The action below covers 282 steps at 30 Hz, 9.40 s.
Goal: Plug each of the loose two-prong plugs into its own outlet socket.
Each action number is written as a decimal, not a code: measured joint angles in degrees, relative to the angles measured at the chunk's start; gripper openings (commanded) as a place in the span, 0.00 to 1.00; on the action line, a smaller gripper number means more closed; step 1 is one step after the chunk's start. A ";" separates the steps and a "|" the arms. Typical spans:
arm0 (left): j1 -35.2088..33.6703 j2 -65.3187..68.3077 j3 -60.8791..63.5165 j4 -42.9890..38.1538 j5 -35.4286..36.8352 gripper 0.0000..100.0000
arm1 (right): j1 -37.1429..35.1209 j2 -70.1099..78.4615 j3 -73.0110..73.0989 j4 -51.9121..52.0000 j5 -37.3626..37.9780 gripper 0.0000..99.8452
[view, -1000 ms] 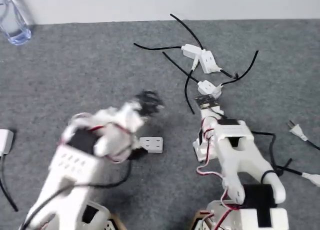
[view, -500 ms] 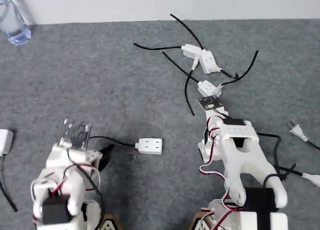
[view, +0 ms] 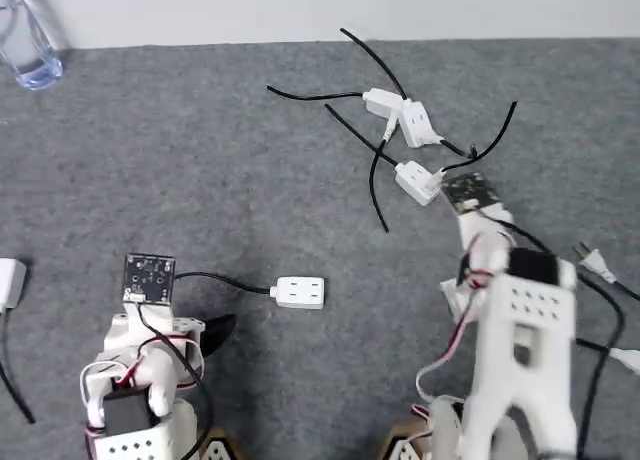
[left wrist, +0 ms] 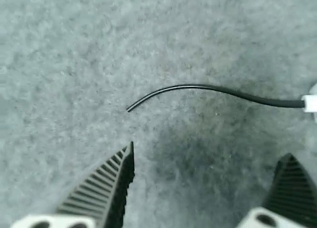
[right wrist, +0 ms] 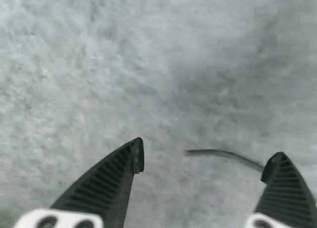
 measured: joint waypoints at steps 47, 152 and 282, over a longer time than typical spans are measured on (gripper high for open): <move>0.00 -0.79 2.99 -0.62 0.53 0.42 | 42.99 25.85 -17.93 5.89 -1.23 0.37; 0.00 -0.79 2.99 -0.62 0.53 0.42 | 6.59 18.37 -25.23 3.96 -51.08 0.01; 0.00 -0.79 2.99 -0.62 0.53 0.42 | 1.93 59.34 -38.33 10.81 105.49 0.22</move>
